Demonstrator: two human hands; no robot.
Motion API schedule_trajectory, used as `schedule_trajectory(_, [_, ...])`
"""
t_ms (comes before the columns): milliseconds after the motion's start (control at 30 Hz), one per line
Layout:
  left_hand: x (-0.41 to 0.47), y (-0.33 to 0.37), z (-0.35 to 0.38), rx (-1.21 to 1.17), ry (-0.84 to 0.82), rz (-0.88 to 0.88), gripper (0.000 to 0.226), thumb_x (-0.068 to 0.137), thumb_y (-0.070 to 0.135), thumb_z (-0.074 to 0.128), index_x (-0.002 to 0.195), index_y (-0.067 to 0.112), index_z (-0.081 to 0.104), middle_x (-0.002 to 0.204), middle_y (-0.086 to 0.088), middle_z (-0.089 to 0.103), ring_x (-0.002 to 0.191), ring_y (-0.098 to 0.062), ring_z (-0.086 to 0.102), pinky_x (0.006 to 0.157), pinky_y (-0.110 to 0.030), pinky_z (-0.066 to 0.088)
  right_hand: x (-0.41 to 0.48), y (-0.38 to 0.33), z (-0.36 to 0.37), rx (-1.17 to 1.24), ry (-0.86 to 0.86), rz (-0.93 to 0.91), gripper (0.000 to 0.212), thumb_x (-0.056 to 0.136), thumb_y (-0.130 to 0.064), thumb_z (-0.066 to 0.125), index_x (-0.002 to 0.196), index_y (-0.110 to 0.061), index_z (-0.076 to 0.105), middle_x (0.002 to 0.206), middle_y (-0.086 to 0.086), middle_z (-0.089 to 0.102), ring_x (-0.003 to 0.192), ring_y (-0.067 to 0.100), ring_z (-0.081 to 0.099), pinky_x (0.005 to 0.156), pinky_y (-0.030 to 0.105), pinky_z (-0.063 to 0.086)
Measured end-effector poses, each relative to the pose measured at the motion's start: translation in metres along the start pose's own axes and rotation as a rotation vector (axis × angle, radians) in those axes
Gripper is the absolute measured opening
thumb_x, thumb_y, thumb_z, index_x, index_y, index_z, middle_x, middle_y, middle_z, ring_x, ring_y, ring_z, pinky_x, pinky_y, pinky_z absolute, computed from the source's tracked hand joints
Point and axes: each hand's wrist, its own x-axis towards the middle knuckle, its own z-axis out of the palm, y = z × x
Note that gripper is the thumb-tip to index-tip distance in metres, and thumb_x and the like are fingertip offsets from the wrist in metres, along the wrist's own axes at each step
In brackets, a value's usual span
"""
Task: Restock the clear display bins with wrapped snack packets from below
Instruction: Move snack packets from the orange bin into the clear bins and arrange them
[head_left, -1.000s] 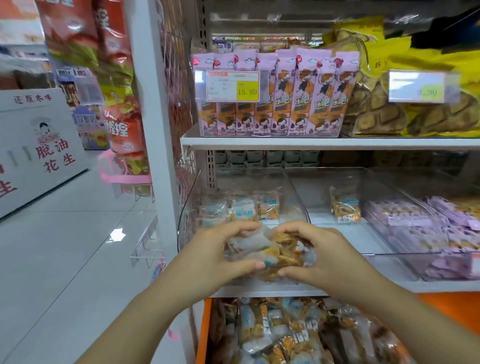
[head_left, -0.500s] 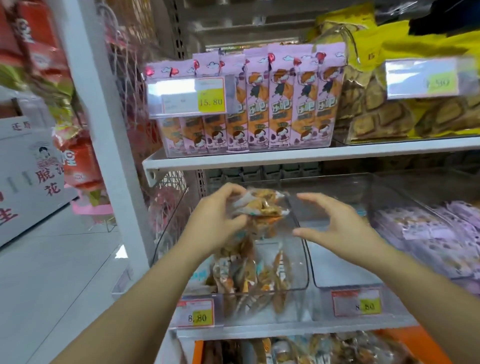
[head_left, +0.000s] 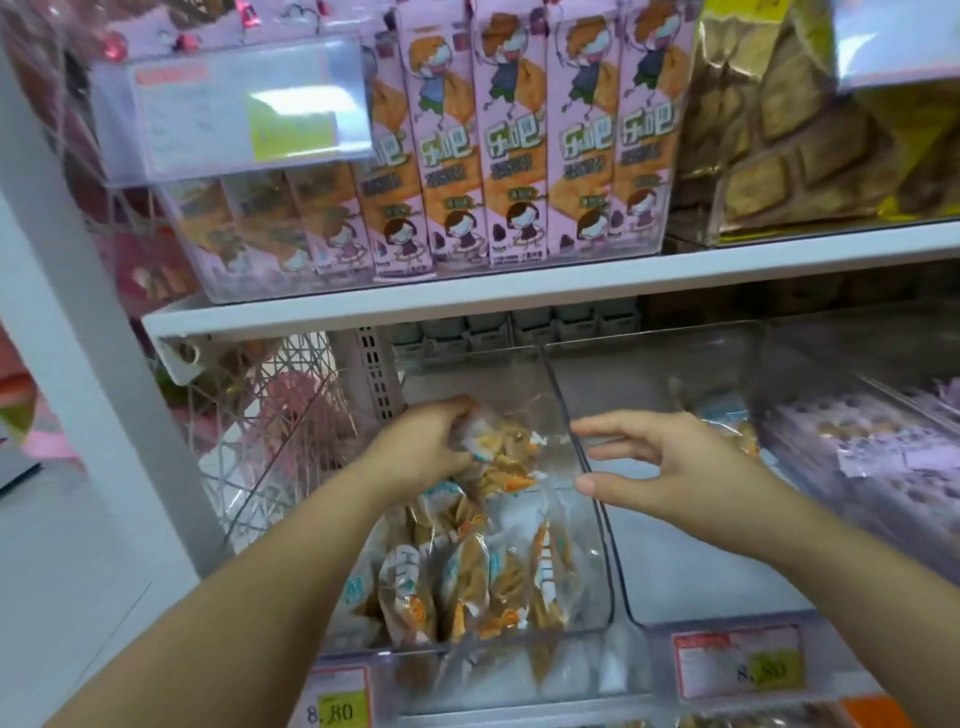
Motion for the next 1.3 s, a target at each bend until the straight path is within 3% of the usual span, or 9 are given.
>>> schedule_trajectory(67, [0.009,0.004,0.001,0.091,-0.025,0.012,0.052,0.083,0.029,0.070,0.130,0.021,0.049,0.125,-0.001,0.059,0.106,-0.019,0.057,0.089,-0.031,0.048,-0.001,-0.001,0.001,0.018,0.005,0.005,0.052,0.057,-0.066,0.061,0.107,-0.052,0.053,0.119,-0.021,0.061,0.109,-0.013,0.053,0.097,0.027,0.046])
schedule_trajectory(233, [0.036,0.022,0.000,0.416,-0.163,0.040,0.026,0.086,0.025,0.063,0.109,0.022,0.052,0.110,-0.003,0.057,0.089,-0.019,0.050,0.077,-0.030,0.041,-0.001,-0.003,0.001,0.026,0.002,0.021,0.052,0.056,-0.066,0.061,0.106,-0.054,0.052,0.113,-0.018,0.064,0.107,-0.012,0.055,0.094,0.026,0.048])
schedule_trajectory(400, [0.053,0.034,0.014,0.550,-0.238,0.060,0.035,0.085,0.015,0.062,0.119,0.016,0.055,0.113,-0.005,0.059,0.099,-0.024,0.055,0.086,-0.037,0.045,-0.001,-0.001,0.001,0.021,-0.002,0.041,0.043,0.070,-0.053,0.070,0.109,-0.053,0.052,0.109,-0.015,0.067,0.103,-0.011,0.057,0.094,0.025,0.047])
schedule_trajectory(567, [0.049,0.026,0.038,0.592,-0.059,0.149,0.051,0.089,0.025,0.059,0.137,0.027,0.041,0.126,-0.004,0.052,0.111,-0.025,0.054,0.094,-0.038,0.036,-0.001,0.000,0.002,0.050,0.000,0.053,0.044,0.075,-0.047,0.070,0.116,-0.050,0.053,0.101,-0.013,0.070,0.099,-0.011,0.059,0.081,0.011,0.043])
schedule_trajectory(733, [0.032,0.015,0.035,0.446,0.130,0.195,0.073,0.080,0.037,0.069,0.142,0.035,0.031,0.136,0.000,0.041,0.119,-0.024,0.047,0.098,-0.036,0.035,-0.003,0.002,0.004,0.073,-0.001,0.056,0.043,0.077,-0.046,0.068,0.117,-0.049,0.052,0.099,-0.014,0.070,0.098,-0.013,0.058,0.078,0.008,0.040])
schedule_trajectory(833, [0.018,0.010,0.030,0.561,0.134,0.199,0.086,0.076,0.047,0.072,0.144,0.029,0.022,0.138,-0.004,0.035,0.121,-0.026,0.045,0.100,-0.039,0.035,-0.003,0.002,0.004,0.089,-0.001,0.059,0.041,0.077,-0.046,0.068,0.114,-0.051,0.051,0.099,-0.013,0.070,0.099,-0.011,0.059,0.080,0.010,0.041])
schedule_trajectory(933, [0.009,0.007,0.032,0.746,0.068,0.243,0.081,0.081,0.040,0.068,0.142,0.020,0.018,0.138,-0.009,0.027,0.122,-0.029,0.043,0.102,-0.039,0.033,-0.003,0.001,0.005,0.105,0.007,0.063,0.042,0.078,-0.044,0.068,0.116,-0.049,0.052,0.096,-0.014,0.070,0.097,-0.012,0.059,0.079,0.008,0.041])
schedule_trajectory(1300, [0.023,0.006,0.054,0.915,0.122,0.234,0.061,0.089,0.023,0.053,0.139,0.009,0.020,0.142,-0.017,0.024,0.125,-0.035,0.036,0.104,-0.045,0.030,-0.002,0.002,0.004,0.097,0.009,0.078,0.042,0.076,-0.044,0.070,0.113,-0.051,0.052,0.092,-0.015,0.071,0.093,-0.014,0.059,0.074,0.005,0.039])
